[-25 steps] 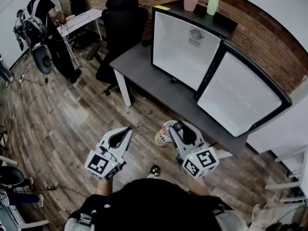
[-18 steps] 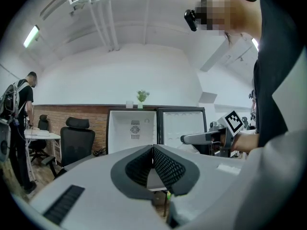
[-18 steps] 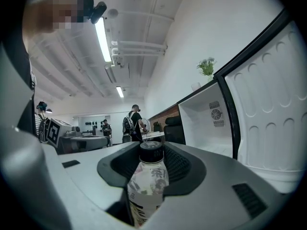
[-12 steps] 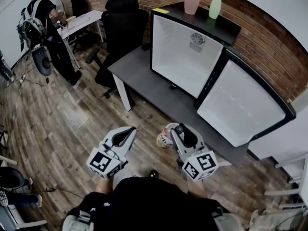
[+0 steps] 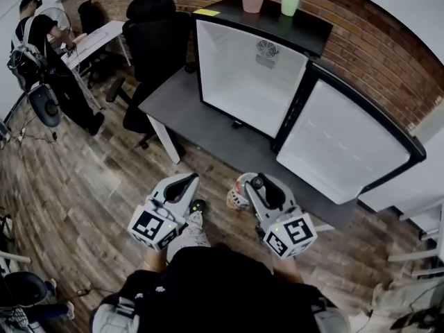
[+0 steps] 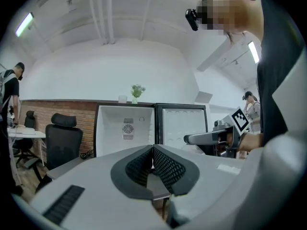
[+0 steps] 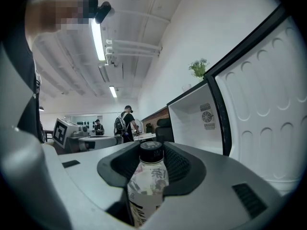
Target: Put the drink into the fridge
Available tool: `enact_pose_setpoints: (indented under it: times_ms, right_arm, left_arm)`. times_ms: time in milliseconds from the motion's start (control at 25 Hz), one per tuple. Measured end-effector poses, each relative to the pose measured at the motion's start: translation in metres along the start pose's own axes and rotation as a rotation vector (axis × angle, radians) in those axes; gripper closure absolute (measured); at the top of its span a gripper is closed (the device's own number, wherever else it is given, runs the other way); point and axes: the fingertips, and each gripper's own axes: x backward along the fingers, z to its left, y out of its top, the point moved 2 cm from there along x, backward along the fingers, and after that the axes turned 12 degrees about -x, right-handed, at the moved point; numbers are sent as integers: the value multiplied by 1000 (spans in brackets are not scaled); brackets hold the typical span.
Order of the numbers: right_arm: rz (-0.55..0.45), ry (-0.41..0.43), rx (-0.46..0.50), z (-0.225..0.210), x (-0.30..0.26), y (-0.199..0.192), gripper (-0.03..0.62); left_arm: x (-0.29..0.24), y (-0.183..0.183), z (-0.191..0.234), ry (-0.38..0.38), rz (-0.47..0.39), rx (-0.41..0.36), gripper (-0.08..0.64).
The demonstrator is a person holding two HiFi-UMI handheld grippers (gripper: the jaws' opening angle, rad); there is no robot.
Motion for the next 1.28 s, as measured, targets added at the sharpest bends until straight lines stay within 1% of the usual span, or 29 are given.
enact_pose_setpoints:
  times_ms: [280, 400, 560, 720, 880, 1160, 1280]
  right_arm:
    - [-32, -103, 1, -31, -24, 16, 443]
    - [-41, -139, 2, -41, -36, 20, 443]
    - [-44, -189, 0, -51, -54, 24, 443]
    - [-43, -227, -9, -61, -72, 28, 443]
    - [-41, -257, -10, -68, -92, 32, 443]
    - [-57, -315, -11, -78, -123, 38, 443]
    - [-59, -336, -13, -82, -136, 40, 443]
  left_arm:
    - [-64, 8, 32, -118, -66, -15, 557]
    - [-85, 6, 44, -168, -79, -17, 557]
    - [-107, 1, 63, -213, -76, -5, 557]
    - [-126, -1, 84, -240, -100, 1, 557]
    - [-141, -11, 101, -278, -68, 29, 557]
    - [-161, -10, 135, -322, -113, 19, 557]
    - [-169, -13, 150, -336, -113, 28, 557]
